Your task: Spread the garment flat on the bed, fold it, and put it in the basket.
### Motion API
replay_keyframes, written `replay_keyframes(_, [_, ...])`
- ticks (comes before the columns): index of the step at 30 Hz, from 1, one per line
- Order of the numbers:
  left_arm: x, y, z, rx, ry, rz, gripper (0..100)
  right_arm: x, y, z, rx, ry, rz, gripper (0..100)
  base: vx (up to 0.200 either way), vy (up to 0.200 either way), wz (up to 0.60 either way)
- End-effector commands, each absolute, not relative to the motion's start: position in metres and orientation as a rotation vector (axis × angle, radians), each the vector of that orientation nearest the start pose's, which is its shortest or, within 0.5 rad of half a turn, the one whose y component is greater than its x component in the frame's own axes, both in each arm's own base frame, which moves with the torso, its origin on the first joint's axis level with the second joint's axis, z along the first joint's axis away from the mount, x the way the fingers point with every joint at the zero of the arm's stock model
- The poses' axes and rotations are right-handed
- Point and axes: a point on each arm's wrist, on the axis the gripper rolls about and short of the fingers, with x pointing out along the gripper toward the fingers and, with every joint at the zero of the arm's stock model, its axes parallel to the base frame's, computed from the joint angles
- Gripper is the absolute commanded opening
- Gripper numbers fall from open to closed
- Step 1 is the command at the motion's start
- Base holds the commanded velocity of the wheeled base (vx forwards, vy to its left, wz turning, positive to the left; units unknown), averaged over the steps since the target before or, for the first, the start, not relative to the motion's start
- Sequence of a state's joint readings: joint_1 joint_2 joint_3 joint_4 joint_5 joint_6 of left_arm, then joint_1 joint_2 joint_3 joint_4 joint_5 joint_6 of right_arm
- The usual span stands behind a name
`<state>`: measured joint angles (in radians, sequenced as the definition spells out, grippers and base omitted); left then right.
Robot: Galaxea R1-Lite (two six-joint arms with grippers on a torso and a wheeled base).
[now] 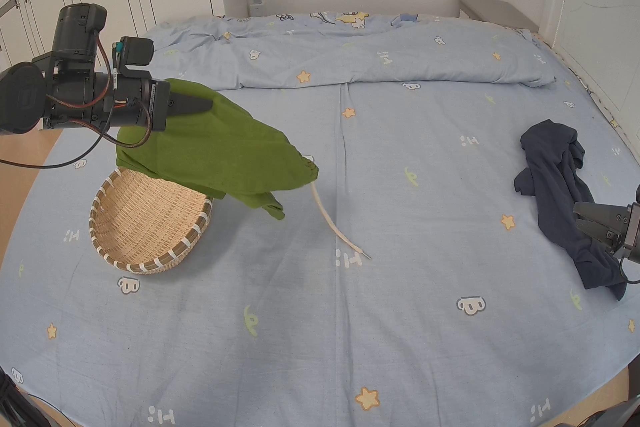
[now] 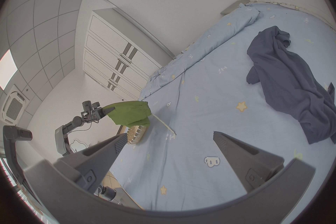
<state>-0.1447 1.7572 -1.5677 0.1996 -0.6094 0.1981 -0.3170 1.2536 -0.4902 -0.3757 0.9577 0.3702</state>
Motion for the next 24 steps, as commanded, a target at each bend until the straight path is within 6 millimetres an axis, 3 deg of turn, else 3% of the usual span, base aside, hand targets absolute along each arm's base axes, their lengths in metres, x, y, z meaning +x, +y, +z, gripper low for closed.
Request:
replay_keyframes(1, [0.322, -0.060, 0.308, 0.112, 0.265, -0.779, 0, 0.167, -0.035, 0.183, 0.589, 0.435, 0.571, 100, 0.000, 0.000, 0.00])
replay_keyframes(7, [0.323, -0.060, 0.328, 0.135, 0.173, -0.771, 0, 0.165, -0.036, 0.182, 0.587, 0.428, 0.566, 100, 0.000, 0.000, 0.00])
replay_keyframes(11, [0.326, -0.047, 0.330, 0.151, 0.162, -0.731, 0, 0.162, -0.037, 0.185, 0.582, 0.410, 0.575, 100, 0.000, 0.000, 0.00])
replay_keyframes(20, [0.354, 0.006, 0.321, 0.186, 0.108, -0.573, 0, 0.158, -0.037, 0.185, 0.578, 0.404, 0.591, 100, 0.000, 0.000, 0.00])
replay_keyframes(24, [0.373, 0.032, 0.304, 0.183, 0.128, -0.509, 0, 0.158, -0.037, 0.185, 0.576, 0.404, 0.589, 100, 0.000, 0.000, 0.00])
